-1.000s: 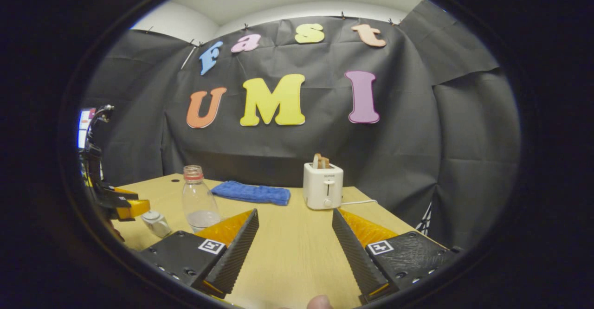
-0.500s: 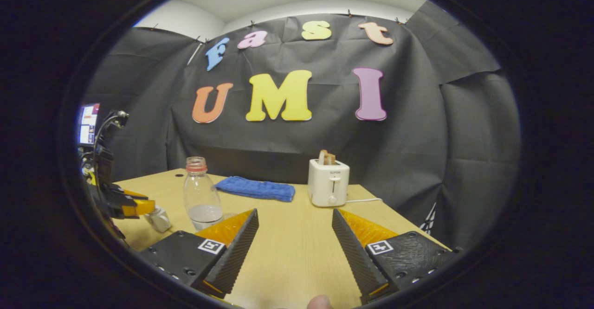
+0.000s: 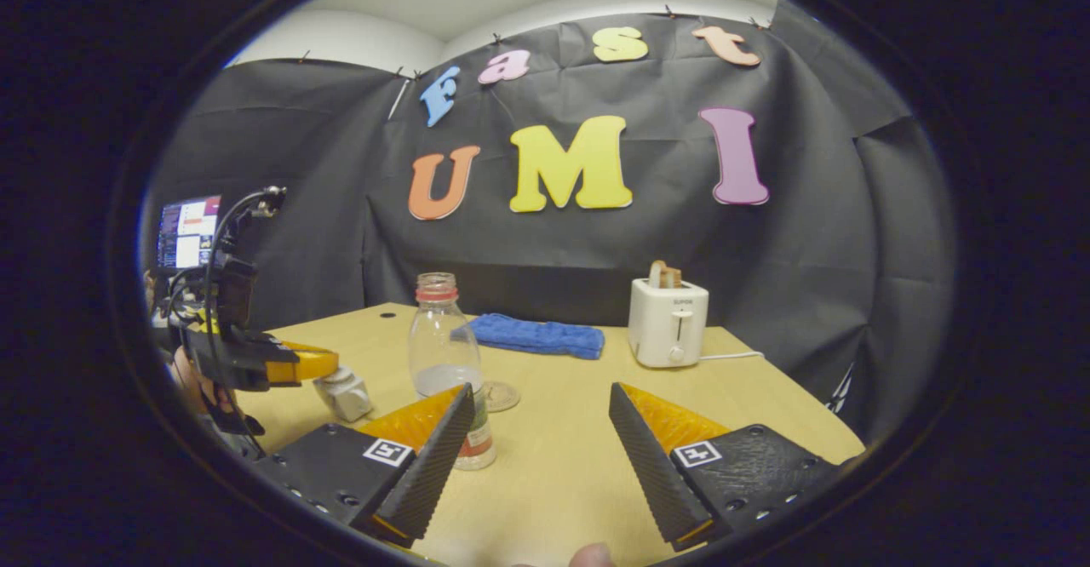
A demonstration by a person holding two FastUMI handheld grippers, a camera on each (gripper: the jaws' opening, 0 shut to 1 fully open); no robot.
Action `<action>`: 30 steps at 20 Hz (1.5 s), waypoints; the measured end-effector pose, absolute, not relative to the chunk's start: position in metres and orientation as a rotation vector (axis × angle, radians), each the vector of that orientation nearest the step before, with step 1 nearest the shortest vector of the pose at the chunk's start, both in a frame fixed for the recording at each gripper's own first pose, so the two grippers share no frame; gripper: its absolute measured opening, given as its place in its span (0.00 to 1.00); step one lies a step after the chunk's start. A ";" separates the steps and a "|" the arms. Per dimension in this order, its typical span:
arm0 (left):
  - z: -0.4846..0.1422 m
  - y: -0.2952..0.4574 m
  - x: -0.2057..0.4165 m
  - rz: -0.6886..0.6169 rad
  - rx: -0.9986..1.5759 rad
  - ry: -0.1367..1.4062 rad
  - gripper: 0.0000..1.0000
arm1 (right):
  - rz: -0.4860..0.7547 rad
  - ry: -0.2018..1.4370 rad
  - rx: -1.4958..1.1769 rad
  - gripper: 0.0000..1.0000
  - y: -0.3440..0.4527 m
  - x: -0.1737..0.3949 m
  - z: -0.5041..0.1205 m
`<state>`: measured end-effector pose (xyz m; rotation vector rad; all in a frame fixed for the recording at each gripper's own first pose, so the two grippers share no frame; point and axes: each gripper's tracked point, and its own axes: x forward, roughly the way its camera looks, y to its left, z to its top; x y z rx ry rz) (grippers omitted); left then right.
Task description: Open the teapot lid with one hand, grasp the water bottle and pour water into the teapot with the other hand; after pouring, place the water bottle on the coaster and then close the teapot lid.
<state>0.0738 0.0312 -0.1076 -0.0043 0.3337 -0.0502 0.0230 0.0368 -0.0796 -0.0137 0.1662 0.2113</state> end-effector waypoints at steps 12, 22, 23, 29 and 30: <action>-0.054 0.036 0.036 -0.087 -0.062 0.210 0.03 | 0.329 0.234 0.022 0.97 0.101 0.047 -0.111; -0.051 0.035 0.007 -0.119 -0.088 0.202 0.03 | 0.350 0.240 0.064 0.76 0.123 0.062 -0.106; -0.050 0.036 0.004 -0.117 -0.087 0.198 0.03 | 0.359 0.234 0.079 0.74 0.124 0.061 -0.102; -0.055 0.062 -0.004 -0.075 -0.121 0.182 0.03 | 0.408 0.227 -0.132 0.70 0.136 0.062 -0.080; -0.056 0.067 -0.006 -0.069 -0.129 0.181 0.03 | 0.422 0.238 -0.227 0.70 0.141 0.062 -0.083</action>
